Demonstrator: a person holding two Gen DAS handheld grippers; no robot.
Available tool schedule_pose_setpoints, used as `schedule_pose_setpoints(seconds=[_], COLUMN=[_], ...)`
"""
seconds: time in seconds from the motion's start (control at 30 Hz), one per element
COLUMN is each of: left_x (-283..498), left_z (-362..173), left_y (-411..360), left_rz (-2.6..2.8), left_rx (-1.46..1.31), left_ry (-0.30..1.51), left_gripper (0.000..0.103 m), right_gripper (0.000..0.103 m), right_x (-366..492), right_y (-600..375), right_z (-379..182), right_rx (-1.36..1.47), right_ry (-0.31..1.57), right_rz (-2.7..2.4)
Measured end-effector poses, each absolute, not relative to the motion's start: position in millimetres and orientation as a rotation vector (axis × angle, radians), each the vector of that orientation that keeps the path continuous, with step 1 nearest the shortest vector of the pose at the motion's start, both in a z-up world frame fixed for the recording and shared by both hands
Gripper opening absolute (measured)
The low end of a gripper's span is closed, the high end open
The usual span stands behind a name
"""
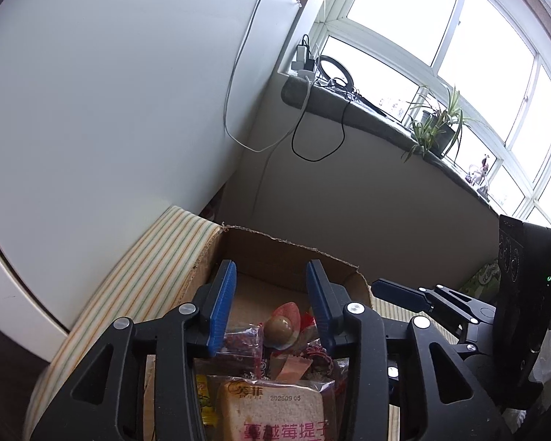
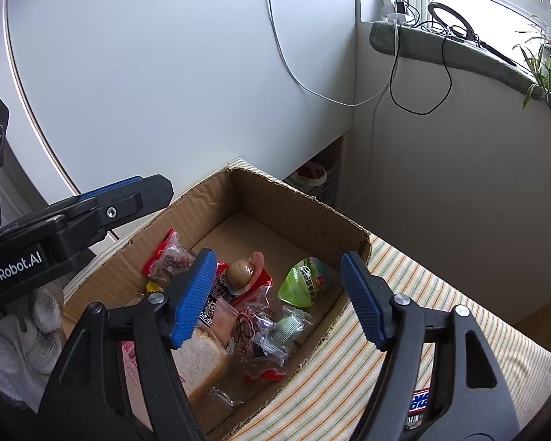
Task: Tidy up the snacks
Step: 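Release the candy egg and jelly cup into the box with both tools, then withdraw both open tools from the box toward the two Snickers bars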
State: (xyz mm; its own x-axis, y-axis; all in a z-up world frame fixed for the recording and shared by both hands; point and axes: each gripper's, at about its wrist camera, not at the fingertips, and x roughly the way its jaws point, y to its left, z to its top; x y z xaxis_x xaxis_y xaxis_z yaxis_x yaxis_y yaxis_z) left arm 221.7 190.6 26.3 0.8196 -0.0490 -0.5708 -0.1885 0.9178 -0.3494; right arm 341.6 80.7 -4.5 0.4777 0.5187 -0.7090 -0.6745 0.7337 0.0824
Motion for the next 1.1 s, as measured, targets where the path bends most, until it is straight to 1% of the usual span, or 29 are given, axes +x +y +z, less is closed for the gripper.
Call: schedule_pose_setpoints(seconds=[0.33, 0.67, 0.83, 1.1], left_x=[218.0, 215.9, 218.6, 224.5], left_z=[33.5, 41.7, 43.1, 43.3], left_y=[181.7, 164.8, 150.3, 120.2], left_rz=[0.073, 0.038, 0.012, -0.042], left_rx=[-0.390, -0.383, -0.367, -0.330], left_ry=[0.588, 0.564, 0.564, 0.575], left_gripper=[0.038, 0.038, 0.038, 0.039], right_gripper=[0.074, 0.074, 0.075, 0.075], right_x=[335.3, 331.6, 336.4, 342.9], right_y=[59.8, 2.1, -29.7, -74.9], right_z=[5.3, 14.5, 6.7, -22.7], right_rx=[-0.231, -0.205, -0.206, -0.180], right_ry=[0.770, 0.764, 0.791, 0.861], right_rz=[0.699, 0.627, 0.570, 0.487])
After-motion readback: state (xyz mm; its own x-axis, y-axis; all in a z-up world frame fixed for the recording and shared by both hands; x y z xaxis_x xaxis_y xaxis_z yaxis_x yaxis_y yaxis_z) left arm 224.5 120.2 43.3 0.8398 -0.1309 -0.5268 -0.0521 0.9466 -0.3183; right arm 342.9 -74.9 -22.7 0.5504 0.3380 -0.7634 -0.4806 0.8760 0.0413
